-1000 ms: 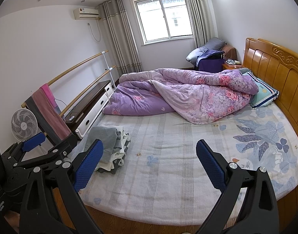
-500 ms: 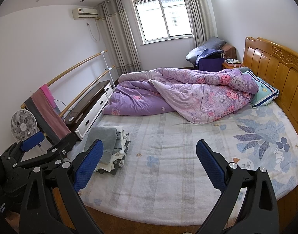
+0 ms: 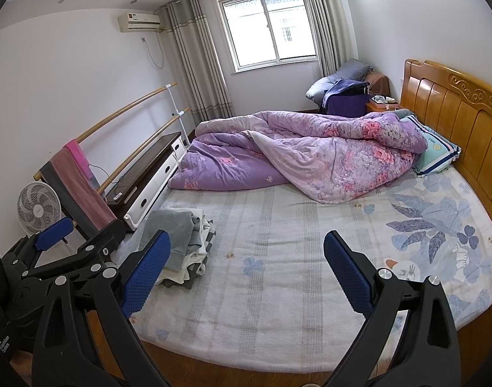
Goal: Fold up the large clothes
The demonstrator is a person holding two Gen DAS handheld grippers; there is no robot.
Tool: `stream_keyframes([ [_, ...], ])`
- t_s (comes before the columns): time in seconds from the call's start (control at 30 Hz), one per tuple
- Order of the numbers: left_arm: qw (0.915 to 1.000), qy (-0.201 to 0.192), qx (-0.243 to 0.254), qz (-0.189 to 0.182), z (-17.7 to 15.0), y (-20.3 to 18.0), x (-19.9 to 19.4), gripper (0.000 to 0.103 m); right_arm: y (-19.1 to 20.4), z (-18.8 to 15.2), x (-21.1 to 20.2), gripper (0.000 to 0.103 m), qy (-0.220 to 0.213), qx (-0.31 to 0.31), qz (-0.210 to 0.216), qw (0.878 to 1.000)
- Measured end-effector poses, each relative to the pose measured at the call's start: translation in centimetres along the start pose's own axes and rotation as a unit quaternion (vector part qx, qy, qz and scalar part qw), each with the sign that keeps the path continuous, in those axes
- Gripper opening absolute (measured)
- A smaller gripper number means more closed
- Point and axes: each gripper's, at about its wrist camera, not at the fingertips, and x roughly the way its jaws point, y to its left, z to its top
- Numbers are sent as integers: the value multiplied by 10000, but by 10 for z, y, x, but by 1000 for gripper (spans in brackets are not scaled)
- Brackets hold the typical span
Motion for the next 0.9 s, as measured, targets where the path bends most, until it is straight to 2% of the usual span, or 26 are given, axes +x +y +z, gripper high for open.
stream_keyframes([
  [0.9, 10000, 15, -3, 23, -1, 1, 0, 92, 2, -2, 4, 92, 47, 8, 19, 10000],
])
